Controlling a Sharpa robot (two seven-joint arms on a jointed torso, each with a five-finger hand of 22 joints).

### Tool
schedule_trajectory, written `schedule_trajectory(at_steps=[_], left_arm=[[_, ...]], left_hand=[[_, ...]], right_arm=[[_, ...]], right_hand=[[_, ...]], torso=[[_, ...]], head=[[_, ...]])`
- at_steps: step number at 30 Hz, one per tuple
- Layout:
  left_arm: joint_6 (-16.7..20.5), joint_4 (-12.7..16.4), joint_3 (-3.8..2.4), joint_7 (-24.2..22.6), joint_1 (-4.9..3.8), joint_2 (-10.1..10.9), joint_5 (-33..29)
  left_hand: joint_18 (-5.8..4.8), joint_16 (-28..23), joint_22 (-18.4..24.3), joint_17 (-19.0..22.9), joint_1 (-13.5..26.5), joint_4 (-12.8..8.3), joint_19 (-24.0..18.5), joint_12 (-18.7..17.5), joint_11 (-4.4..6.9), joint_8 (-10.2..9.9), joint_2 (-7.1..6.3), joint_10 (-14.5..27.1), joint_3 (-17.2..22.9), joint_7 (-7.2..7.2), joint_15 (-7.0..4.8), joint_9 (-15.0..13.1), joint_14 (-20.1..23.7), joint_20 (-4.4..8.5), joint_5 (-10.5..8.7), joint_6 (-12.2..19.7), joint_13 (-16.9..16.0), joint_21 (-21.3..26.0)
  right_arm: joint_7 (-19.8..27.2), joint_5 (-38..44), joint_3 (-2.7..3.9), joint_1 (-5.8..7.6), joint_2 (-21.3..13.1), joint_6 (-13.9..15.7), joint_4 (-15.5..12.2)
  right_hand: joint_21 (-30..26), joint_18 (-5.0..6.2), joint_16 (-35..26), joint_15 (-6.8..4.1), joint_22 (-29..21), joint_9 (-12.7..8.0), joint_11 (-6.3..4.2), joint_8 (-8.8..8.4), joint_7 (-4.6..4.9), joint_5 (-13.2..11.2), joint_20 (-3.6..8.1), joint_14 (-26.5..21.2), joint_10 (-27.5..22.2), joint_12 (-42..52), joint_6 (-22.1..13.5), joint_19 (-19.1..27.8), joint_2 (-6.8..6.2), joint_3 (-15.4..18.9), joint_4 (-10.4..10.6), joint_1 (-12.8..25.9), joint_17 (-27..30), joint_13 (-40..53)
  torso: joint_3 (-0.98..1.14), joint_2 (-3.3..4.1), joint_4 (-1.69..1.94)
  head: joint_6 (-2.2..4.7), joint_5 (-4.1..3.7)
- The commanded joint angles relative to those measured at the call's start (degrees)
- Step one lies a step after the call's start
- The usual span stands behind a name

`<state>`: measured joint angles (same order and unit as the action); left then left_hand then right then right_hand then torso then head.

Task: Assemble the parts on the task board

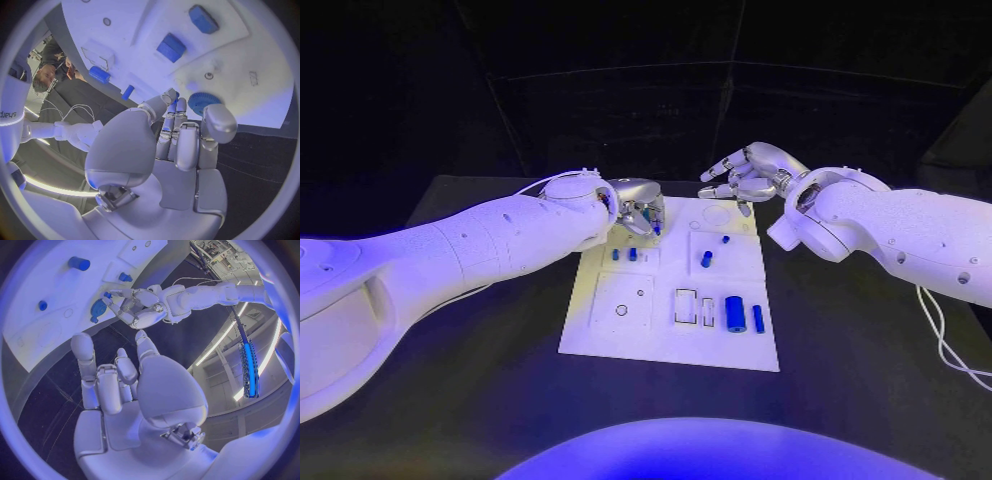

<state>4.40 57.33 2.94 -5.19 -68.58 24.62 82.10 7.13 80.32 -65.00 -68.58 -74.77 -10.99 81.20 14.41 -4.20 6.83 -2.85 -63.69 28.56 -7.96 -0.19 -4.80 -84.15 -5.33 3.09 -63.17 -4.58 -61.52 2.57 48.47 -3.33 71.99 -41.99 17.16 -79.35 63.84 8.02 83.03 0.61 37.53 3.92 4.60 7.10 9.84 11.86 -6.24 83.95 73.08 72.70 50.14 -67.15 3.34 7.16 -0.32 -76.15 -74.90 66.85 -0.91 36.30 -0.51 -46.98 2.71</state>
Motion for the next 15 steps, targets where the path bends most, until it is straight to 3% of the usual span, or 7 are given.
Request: schedule_trajectory(at_steps=[1,7,15], left_arm=[[1.85,0.76,-0.51,-1.11,-0.1,0.62,-1.33],[1.85,2.31,-1.53,-0.86,-0.1,2.71,-1.51],[-0.26,3.25,-1.74,0.14,-0.1,5.34,-1.75]], left_hand=[[-0.83,0.15,0.04,0.06,0.39,0.32,0.22,-0.24,-0.08,0.05,0.01,-0.37,0.16,0.04,-0.41,-0.03,-1.74,0.25,-0.18,-0.21,0.09,-0.18],[-0.82,0.13,0.08,0.11,0.4,0.32,0.21,-0.26,-0.08,0.05,-0.01,-0.36,0.17,0.04,-0.41,-0.03,-1.73,0.25,-0.18,-0.23,0.1,-0.14],[-0.87,0.1,-0.08,0.21,0.51,0.33,0.26,-0.38,-0.1,-0.03,-0.2,-0.32,0.14,0.05,-0.4,-0.01,-1.72,0.25,-0.19,-0.23,0.15,-0.3]], right_arm=[[0.41,0.1,0.04,0.11,-0.06,-0.06,0.0],[0.39,0.1,0.04,0.11,-0.19,-0.04,0.04],[0.32,0.1,0.04,0.11,-0.39,-0.02,0.0]], right_hand=[[-0.26,1.05,-0.35,-0.48,-0.04,0.02,0.12,0.28,-0.03,0.27,0.07,2.8,0.03,-0.04,-0.22,0.22,0.4,0.43,-0.01,-0.23,-0.03,0.06],[-0.26,1.05,-0.35,-0.48,-0.04,0.02,0.12,0.28,-0.03,0.27,0.07,2.8,0.03,-0.04,-0.22,0.22,0.4,0.43,-0.01,-0.23,-0.03,0.06],[-0.26,1.05,-0.35,-0.48,-0.04,0.02,0.12,0.28,-0.03,0.27,0.07,2.8,0.03,-0.04,-0.22,0.22,0.4,0.43,-0.01,-0.23,-0.03,0.06]], torso=[[-0.01,-0.01,0.09],[-0.05,0.04,0.0],[0.0,0.03,-0.01]], head=[[0.03,0.16],[0.13,0.25],[0.15,0.36]])
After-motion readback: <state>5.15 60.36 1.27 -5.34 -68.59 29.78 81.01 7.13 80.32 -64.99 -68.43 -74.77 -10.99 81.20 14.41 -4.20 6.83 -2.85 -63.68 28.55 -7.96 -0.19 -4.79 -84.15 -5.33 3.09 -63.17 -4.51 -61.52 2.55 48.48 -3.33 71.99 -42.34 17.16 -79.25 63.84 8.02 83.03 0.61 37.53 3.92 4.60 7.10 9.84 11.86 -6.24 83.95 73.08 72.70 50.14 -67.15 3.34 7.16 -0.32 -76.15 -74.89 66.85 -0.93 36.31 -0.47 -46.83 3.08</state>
